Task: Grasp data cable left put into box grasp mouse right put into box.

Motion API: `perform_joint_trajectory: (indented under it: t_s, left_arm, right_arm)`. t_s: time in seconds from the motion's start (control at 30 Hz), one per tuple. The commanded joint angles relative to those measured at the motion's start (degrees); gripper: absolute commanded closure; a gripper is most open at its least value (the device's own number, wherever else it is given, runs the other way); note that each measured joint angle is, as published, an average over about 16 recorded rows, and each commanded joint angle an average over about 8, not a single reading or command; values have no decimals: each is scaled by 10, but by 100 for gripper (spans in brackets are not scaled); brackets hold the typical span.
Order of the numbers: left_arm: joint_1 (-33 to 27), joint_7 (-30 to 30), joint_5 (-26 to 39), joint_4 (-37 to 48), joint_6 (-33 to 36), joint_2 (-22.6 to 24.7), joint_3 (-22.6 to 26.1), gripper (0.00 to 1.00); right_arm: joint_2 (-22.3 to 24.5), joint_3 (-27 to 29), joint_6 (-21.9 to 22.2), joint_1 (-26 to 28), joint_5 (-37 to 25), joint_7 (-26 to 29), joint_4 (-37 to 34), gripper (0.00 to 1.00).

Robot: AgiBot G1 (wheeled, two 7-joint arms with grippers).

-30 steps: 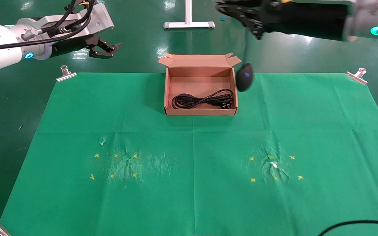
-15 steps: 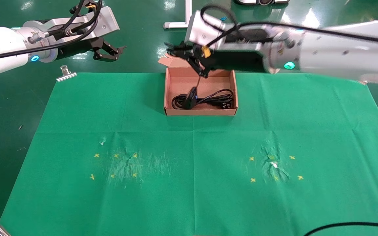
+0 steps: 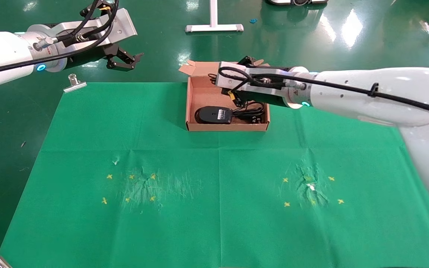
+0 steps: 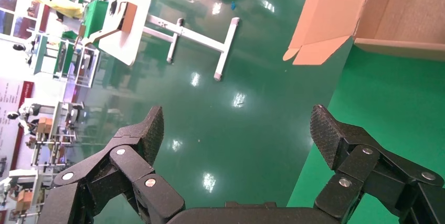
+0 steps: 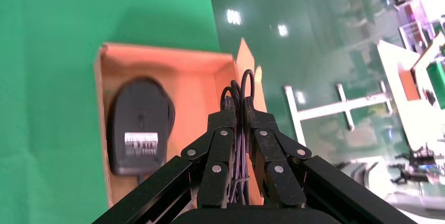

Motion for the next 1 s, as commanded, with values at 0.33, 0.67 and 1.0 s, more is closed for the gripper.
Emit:
perform_joint_trajectory:
  t_s: [0.33, 0.67, 1.0]
  left_arm:
    - [0, -2, 2, -1, -1, 0, 1, 0]
    - [0, 0, 0, 0, -1, 0, 1, 0]
    - [0, 0, -1, 1, 0, 0, 0, 0]
  right_arm:
    - [-1, -1, 10, -3, -5, -5, -4, 0]
    - [1, 1, 0, 0, 1, -1, 0, 0]
    - [12, 8, -14, -6, 21, 4, 8, 0]
